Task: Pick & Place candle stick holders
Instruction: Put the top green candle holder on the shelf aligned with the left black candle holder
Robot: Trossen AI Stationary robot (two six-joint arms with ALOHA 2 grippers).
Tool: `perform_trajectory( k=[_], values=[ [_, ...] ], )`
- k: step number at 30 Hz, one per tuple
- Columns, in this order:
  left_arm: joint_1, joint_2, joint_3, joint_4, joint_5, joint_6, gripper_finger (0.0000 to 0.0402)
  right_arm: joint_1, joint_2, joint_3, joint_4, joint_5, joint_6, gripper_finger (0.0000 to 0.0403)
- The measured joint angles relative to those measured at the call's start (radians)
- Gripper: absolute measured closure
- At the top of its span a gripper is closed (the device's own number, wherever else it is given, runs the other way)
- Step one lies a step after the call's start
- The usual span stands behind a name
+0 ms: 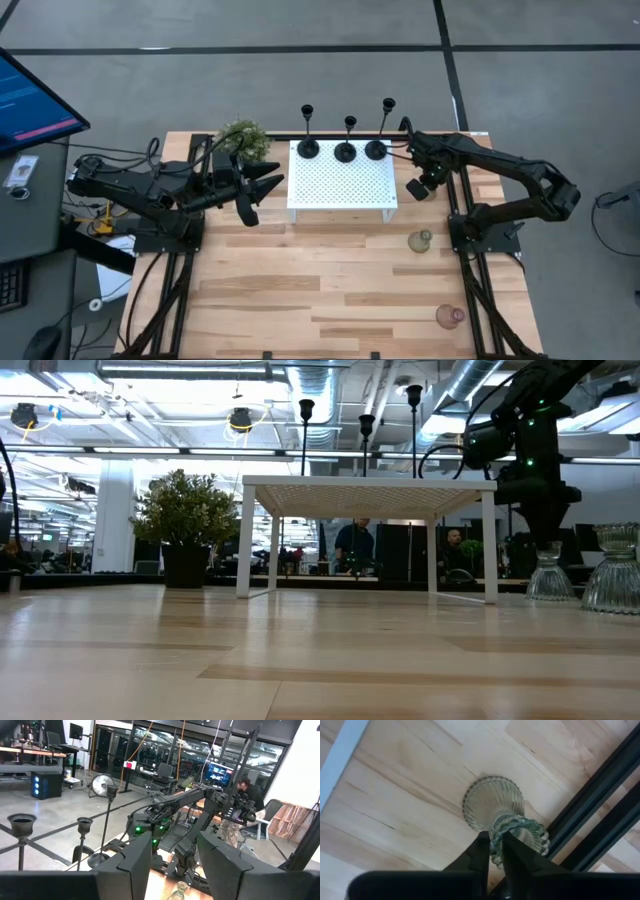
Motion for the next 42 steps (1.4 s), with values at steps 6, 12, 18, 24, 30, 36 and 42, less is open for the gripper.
perform_trajectory(
  k=[6,12,18,24,30,36,42],
  values=[
    [-0.001,0.0,0.0,0.0,0.0,0.0,0.0242,0.001,-0.009,-0.044,0.005,0.025,0.0,0.0396],
    [0.0,0.0,0.0,0.0,0.0,0.0,0.0242,0.021,-0.045,-0.032,-0.031,0.054,0.008,0.04],
    [0.0,0.0,0.0,0.0,0.0,0.0,0.0242,0.021,-0.106,0.008,-0.105,0.032,0.019,0.0403],
    [-0.001,0.0,0.0,0.0,0.0,0.0,0.0242,0.023,-0.16,0.037,-0.131,0.045,0.028,0.0402],
    [0.0,0.0,0.0,0.0,0.0,0.0,0.0242,0.023,-0.186,0.066,-0.156,0.068,0.029,0.0402],
    [0.0,0.0,0.0,0.0,0.0,0.0,0.0242,0.047,-0.191,0.12,-0.175,0.07,0.029,0.0402],
    [0.0,0.0,0.0,0.0,0.0,0.0,0.0242,0.126,-0.181,0.269,-0.268,0.15,0.035,0.0402]
  ],
)
